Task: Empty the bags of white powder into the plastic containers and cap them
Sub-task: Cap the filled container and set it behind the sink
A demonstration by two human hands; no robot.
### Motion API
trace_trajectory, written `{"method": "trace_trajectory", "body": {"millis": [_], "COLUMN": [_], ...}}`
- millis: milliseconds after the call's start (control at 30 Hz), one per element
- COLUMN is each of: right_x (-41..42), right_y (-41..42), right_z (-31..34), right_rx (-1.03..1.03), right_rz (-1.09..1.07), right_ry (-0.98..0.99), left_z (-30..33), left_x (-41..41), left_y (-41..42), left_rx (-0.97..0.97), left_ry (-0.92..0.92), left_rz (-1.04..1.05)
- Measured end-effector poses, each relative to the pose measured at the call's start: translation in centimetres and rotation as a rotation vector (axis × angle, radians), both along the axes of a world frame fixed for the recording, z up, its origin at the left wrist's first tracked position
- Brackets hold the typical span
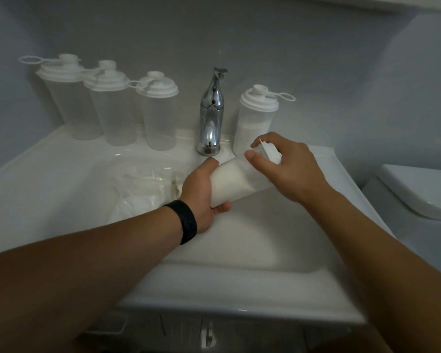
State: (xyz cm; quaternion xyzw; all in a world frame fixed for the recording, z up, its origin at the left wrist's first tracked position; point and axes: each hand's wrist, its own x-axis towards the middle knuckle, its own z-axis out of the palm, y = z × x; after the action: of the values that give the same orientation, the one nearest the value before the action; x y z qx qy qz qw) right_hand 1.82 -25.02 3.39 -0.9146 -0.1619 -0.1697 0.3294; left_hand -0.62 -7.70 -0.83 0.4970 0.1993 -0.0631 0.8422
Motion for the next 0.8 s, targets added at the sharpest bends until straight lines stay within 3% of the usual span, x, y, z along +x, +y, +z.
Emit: {"method": "trace_trajectory", "body": {"millis": [233,500,633,733,800], "right_x": [0.3,-0.3,-1.0,-0.6,-0.1], "right_y": [0.0,0.0,-0.2,-1.5,-2.1], "right_z": [-0.1,0.3,0.0,0.2,0.1], "right_rx": [-0.042,0.071,0.156,0.063,0.005], "right_rz": [-0.03,-0.036,-0.036,0.102,0.169], "right_ry": [0.085,0.182,-0.044,-0.243,-0.232], "left_z": [0.2,1.0,1.5,1.5,1.3], "left_x": [0.0,0.0,0.2,0.2,0.3], "left_y": [-0.3,-0.2,0.4,1.1,1.5], "left_rx": [0.098,0.179,0.068,-0.067,-0.099], "left_ry": [-0.057,-0.133,-0.108,0.011,0.064], "left_rz": [0.055,0.009,-0.136,-0.322,-0.398]}}
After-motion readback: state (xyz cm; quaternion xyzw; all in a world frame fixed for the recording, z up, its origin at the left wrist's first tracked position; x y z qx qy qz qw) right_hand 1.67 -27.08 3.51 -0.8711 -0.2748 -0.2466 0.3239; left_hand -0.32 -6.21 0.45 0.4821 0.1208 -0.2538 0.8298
